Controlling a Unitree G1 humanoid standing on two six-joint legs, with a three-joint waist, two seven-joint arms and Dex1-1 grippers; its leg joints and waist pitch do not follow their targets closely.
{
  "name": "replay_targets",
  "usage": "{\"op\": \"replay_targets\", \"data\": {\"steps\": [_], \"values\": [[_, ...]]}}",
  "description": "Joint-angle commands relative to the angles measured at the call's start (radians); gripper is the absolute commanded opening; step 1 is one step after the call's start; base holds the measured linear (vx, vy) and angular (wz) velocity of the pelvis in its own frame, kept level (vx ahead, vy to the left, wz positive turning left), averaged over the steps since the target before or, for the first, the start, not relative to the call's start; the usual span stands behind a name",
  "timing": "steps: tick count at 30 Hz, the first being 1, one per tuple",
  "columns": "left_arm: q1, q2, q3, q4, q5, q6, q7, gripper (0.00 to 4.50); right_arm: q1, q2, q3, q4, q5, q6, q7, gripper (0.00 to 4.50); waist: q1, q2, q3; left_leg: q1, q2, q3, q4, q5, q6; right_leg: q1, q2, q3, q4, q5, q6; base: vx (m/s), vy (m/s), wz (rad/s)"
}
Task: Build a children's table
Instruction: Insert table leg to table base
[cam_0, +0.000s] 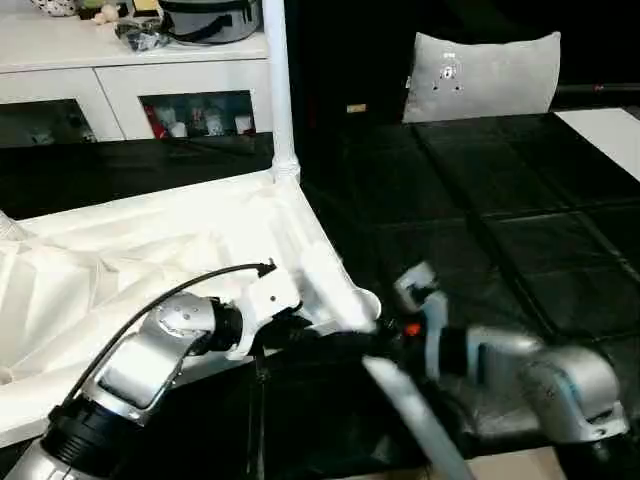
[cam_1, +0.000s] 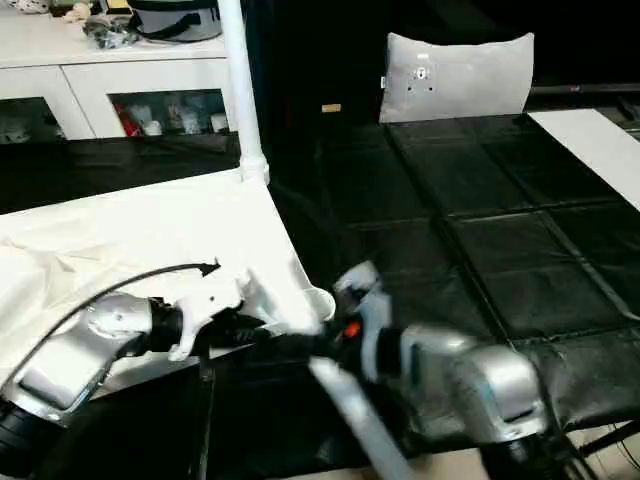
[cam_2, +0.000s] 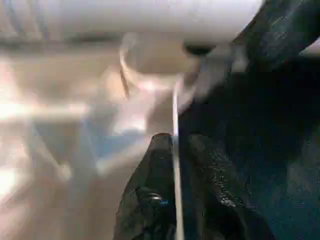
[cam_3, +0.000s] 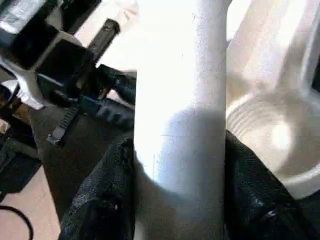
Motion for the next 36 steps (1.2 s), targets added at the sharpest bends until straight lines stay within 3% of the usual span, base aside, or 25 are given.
{"op": "replay_targets", "data": {"steps": [1,5,10,11,12,13,15,16,17,18,19,20,22,23,26,31,34,35,36], "values": [[-0.027,0.006,0.030,0.001,-0.007,-0.047,-0.008,0.99,-0.028,-0.019,-0.031,-0.018,0.023,0.008,0.017,1.83,0.002,0.010,-0.060,-0.017,0.013,0.003,-0.073,-0.081,0.021,0.070,-0.053,0.061,-0.072,-0.251,-0.113,0.000,0.000,0.00],[-0.054,0.018,0.053,0.023,0.012,-0.118,0.005,1.33,-0.075,-0.040,-0.058,-0.002,0.013,0.010,0.004,1.82,0.000,0.009,-0.061,-0.018,0.011,0.005,-0.071,-0.071,0.023,0.070,-0.052,0.061,-0.073,-0.274,-0.102,0.000,0.000,0.00],[-0.103,0.063,0.105,0.038,0.062,-0.321,0.046,1.77,-0.142,-0.018,-0.118,0.057,0.016,0.019,-0.047,1.82,-0.003,0.009,-0.064,-0.018,0.010,0.003,-0.070,-0.061,0.021,0.068,-0.051,0.059,-0.074,-0.281,-0.093,0.000,0.000,0.00],[-0.103,0.063,0.105,0.038,0.062,-0.321,0.046,1.77,-0.142,-0.018,-0.118,0.057,0.016,0.019,-0.047,1.82,-0.003,0.008,-0.064,-0.016,0.011,0.004,-0.070,-0.060,0.018,0.068,-0.051,0.059,-0.072,-0.275,-0.095,0.000,0.000,0.00],[-0.117,0.108,0.090,0.055,0.136,-0.464,0.065,1.83,-0.156,-0.005,-0.133,0.074,0.026,0.020,-0.059,1.82,-0.001,0.010,-0.064,-0.018,0.010,0.000,-0.071,-0.057,0.024,0.068,-0.048,0.058,-0.073,-0.267,-0.092,0.000,0.000,0.00],[-0.126,0.128,0.077,0.068,0.179,-0.534,0.082,1.89,-0.161,0.001,-0.139,0.082,0.033,0.022,-0.060,1.82,-0.003,0.007,-0.065,-0.018,0.009,0.000,-0.071,-0.054,0.026,0.070,-0.048,0.058,-0.069,-0.255,-0.089,0.000,0.000,0.00],[-0.134,0.134,0.076,0.078,0.202,-0.585,0.097,2.08,-0.166,0.005,-0.142,0.089,0.040,0.027,-0.061,1.82,-0.004,0.010,-0.066,-0.016,0.011,0.002,-0.070,-0.049,0.020,0.069,-0.049,0.060,-0.066,-0.246,-0.087,0.000,0.000,0.00],[-0.153,0.126,0.083,0.080,0.224,-0.651,0.130,2.19,-0.173,0.011,-0.138,0.101,0.041,0.033,-0.058,1.82,-0.001,0.003,-0.067,-0.018,0.013,0.001,-0.070,-0.041,0.017,0.070,-0.051,0.060,-0.063,-0.236,-0.094,0.000,0.000,0.00],[-0.160,0.126,0.081,0.082,0.237,-0.674,0.141,2.26,-0.175,0.013,-0.137,0.105,0.041,0.035,-0.057,1.82,-0.001,0.003,-0.067,-0.018,0.013,0.001,-0.070,-0.041,0.017,0.070,-0.051,0.060,-0.063,-0.236,-0.094,0.000,0.000,0.00],[-0.189,0.125,0.069,0.095,0.281,-0.746,0.178,2.31,-0.185,0.020,-0.130,0.120,0.037,0.038,-0.055,1.82,-0.001,-0.009,-0.067,-0.018,0.016,0.004,-0.070,-0.035,0.015,0.069,-0.053,0.062,-0.061,-0.224,-0.105,0.000,0.000,0.00],[-0.202,0.124,0.062,0.105,0.301,-0.776,0.192,2.34,-0.190,0.024,-0.127,0.128,0.035,0.039,-0.054,1.82,0.004,-0.001,-0.067,-0.017,0.014,0.004,-0.070,-0.037,0.011,0.069,-0.055,0.063,-0.060,-0.236,-0.105,0.000,0.000,0.00],[-0.217,0.118,0.047,0.116,0.322,-0.788,0.205,2.34,-0.199,0.033,-0.128,0.138,0.041,0.043,-0.054,1.82,0.003,-0.009,-0.067,-0.020,0.015,0.005,-0.070,-0.033,0.010,0.070,-0.055,0.064,-0.059,-0.234,-0.102,0.000,0.000,0.00],[-0.248,0.113,0.005,0.157,0.392,-0.834,0.235,2.34,-0.217,0.054,-0.139,0.151,0.054,0.056,-0.061,1.82,0.004,-0.008,-0.065,-0.019,0.013,0.004,-0.071,-0.036,0.009,0.069,-0.056,0.064,-0.061,-0.256,-0.094,0.000,0.000,0.00],[-0.262,0.112,-0.018,0.177,0.428,-0.849,0.250,2.34,-0.224,0.061,-0.145,0.155,0.061,0.064,-0.064,1.82,0.003,-0.014,-0.064,-0.019,0.013,0.005,-0.072,-0.037,0.010,0.069,-0.055,0.064,-0.064,-0.265,-0.086,0.000,0.000,0.00],[-0.306,0.088,-0.056,0.256,0.520,-0.956,0.316,2.34,-0.237,0.081,-0.164,0.159,0.088,0.091,-0.068,1.82,0.007,-0.014,-0.067,-0.021,0.014,0.005,-0.070,-0.012,0.004,0.068,-0.058,0.066,-0.061,-0.259,-0.072,0.000,0.000,0.00],[-0.342,0.069,-0.099,0.329,0.603,-1.006,0.366,2.34,-0.240,0.096,-0.168,0.157,0.105,0.116,-0.064,1.82,0.008,-0.016,-0.070,-0.023,0.014,0.004,-0.067,0.015,0.002,0.068,-0.057,0.067,-0.052,-0.198,-0.092,0.000,0.000,0.00],[-0.387,0.043,-0.140,0.407,0.659,-1.056,0.423,2.34,-0.234,0.111,-0.156,0.147,0.107,0.138,-0.068,1.82,0.010,-0.017,-0.070,-0.023,0.013,0.005,-0.066,0.012,0.001,0.069,-0.059,0.067,-0.052,-0.205,-0.091,0.000,0.000,0.00],[-0.396,0.033,-0.147,0.429,0.672,-1.073,0.435,2.34,-0.234,0.113,-0.154,0.146,0.111,0.145,-0.071,1.82,0.011,-0.010,-0.069,-0.022,0.013,0.005,-0.066,0.008,0.000,0.068,-0.059,0.067,-0.053,-0.210,-0.091,0.000,0.000,0.00],[-0.402,0.023,-0.153,0.445,0.681,-1.081,0.444,2.34,-0.233,0.114,-0.152,0.144,0.114,0.150,-0.074,1.82,0.010,-0.012,-0.069,-0.022,0.012,0.006,-0.065,0.004,-0.001,0.068,-0.059,0.067,-0.056,-0.215,-0.088,0.000,0.000,0.00]]}}
